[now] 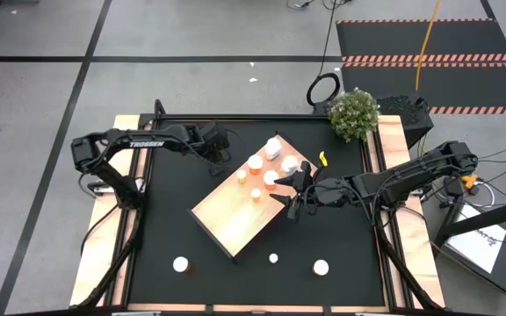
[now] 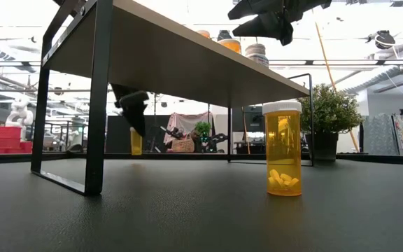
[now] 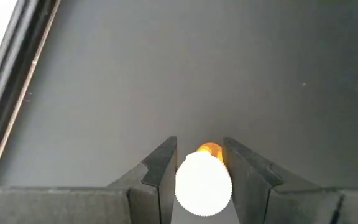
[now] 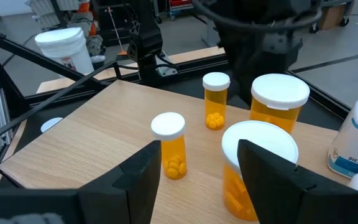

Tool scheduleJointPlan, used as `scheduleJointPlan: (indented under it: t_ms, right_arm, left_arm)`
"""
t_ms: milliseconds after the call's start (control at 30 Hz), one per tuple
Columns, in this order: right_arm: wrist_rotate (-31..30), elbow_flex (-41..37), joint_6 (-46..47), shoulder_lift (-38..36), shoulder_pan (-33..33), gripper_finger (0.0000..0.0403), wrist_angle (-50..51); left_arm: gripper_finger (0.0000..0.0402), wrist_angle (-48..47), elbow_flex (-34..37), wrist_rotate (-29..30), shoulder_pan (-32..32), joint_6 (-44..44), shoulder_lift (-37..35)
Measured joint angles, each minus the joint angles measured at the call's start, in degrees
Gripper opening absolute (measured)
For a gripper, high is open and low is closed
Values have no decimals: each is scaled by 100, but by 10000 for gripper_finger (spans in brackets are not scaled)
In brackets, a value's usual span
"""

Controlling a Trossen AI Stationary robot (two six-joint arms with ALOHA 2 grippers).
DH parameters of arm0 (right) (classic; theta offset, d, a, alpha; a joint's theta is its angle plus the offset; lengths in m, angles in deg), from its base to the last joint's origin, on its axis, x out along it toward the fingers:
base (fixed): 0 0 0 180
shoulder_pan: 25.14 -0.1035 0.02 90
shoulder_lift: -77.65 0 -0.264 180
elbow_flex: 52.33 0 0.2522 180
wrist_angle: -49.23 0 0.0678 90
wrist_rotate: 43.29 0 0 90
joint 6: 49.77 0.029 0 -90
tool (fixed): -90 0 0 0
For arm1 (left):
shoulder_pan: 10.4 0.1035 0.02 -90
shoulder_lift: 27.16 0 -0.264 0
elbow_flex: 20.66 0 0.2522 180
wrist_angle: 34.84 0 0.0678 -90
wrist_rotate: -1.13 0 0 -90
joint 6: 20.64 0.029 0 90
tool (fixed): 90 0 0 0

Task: Pick and place medicine bottles onto shelf by color
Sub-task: Put the small orange pill bottle on the shelf

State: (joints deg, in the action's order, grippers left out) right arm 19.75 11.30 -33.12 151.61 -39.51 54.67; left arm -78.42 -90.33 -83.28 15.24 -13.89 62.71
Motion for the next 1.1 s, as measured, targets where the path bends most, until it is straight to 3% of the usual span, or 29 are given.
scheduleJointPlan:
  t_ms: [600,767,1100]
  right_arm:
    - [2,0,84,-2,1,208,-23]
    - [20,0,88,-2,0,208,0]
    - [175,0,70,-2,-87,208,25]
  left_arm:
    - [120,-1640,-292,5,-470,-352,-1687]
    - [120,-2248,-634,48,-797,-600,-1808]
    - [120,-2391,-1323,55,-1910,-1049,-1801]
